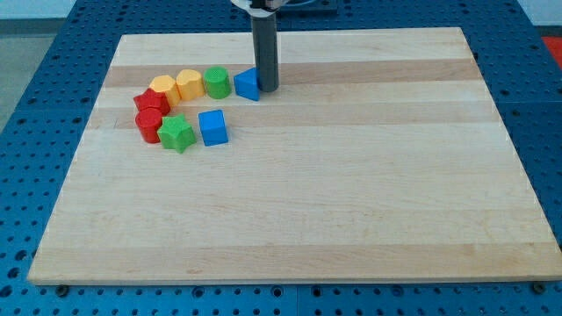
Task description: Push the blue triangle into the green circle
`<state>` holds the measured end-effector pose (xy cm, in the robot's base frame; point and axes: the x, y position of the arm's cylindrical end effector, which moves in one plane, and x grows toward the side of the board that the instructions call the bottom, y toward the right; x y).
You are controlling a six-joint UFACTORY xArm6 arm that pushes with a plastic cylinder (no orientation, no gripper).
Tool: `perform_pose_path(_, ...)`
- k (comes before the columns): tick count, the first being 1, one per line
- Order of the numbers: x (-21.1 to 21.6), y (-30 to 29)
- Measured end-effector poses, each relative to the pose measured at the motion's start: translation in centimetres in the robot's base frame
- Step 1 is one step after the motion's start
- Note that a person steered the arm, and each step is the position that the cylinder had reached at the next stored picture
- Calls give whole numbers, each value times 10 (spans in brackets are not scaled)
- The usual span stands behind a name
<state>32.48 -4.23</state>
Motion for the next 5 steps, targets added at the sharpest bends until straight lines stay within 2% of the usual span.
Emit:
perform_pose_path(4,0,-13)
perform_pose_path(5,0,12)
